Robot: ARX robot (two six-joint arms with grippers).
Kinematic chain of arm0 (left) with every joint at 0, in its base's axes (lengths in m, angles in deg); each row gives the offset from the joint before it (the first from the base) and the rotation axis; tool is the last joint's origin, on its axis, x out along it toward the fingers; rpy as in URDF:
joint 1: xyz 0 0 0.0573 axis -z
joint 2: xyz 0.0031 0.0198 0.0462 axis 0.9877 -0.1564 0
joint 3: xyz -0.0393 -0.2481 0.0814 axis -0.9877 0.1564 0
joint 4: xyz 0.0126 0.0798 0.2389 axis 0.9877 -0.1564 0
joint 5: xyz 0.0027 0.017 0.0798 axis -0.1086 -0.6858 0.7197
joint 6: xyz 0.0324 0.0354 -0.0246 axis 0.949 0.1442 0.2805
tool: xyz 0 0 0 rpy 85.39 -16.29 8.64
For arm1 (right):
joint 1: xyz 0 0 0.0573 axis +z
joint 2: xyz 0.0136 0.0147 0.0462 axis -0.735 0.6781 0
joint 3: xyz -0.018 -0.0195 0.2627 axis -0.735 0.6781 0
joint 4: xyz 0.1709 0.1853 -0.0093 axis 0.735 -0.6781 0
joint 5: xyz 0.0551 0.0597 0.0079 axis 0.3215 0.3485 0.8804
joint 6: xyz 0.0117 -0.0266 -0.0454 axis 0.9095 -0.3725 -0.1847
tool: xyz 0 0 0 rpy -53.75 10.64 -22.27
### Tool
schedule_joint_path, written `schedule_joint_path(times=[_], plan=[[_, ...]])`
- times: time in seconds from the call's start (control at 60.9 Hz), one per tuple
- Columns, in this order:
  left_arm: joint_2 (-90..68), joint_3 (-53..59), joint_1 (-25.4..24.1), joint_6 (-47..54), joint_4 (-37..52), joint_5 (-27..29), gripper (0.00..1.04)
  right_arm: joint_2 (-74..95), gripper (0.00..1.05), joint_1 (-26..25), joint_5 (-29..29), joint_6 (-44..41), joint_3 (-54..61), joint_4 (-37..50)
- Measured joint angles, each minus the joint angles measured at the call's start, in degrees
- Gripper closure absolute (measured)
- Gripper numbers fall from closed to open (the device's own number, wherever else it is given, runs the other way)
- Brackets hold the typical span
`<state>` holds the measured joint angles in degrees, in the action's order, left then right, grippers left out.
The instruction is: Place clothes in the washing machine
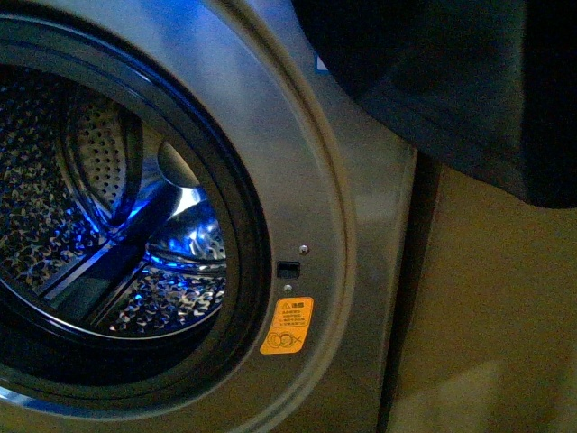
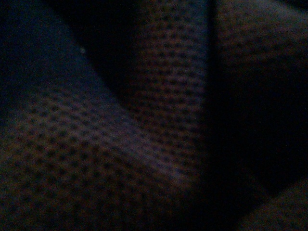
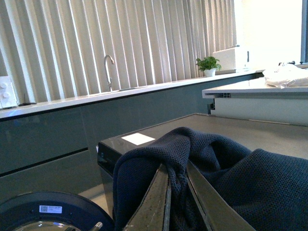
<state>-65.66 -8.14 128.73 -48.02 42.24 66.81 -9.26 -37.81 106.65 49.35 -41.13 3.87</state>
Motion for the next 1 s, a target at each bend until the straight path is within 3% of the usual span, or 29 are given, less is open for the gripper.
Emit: schedule_joint_path(times=[0.263, 0.46, 0.542, 0.739, 0.821, 1.001], plan=[[-1.81, -1.79, 1.09, 2.69, -0.44, 6.82, 0.07, 0.02, 0.99, 0.0, -0.04, -0.22, 0.0, 0.0], [-1.84, -1.79, 1.09, 2.82, 0.04, 10.25, 0.35, 0.0, 0.99, 0.02, -0.04, -0.26, 0.0, 0.0], [-1.84, -1.79, 0.74, 2.99, 0.39, 11.26, 0.48, 0.0, 0.88, 0.02, 0.02, -0.33, 0.0, 0.02], [-1.51, -0.33, -2.58, 2.95, 1.42, 13.14, 0.88, -0.2, 0.45, 0.02, 0.26, -0.31, -0.02, 0.15], [-1.11, 0.72, -4.02, 2.51, 1.64, 13.05, 0.95, -0.2, 0.33, 0.02, 0.37, -0.31, -0.02, 0.15], [0.94, 4.94, -7.56, 0.39, 2.1, 12.39, 0.96, -0.2, 0.06, 0.02, 0.35, -0.24, -0.02, 0.17]])
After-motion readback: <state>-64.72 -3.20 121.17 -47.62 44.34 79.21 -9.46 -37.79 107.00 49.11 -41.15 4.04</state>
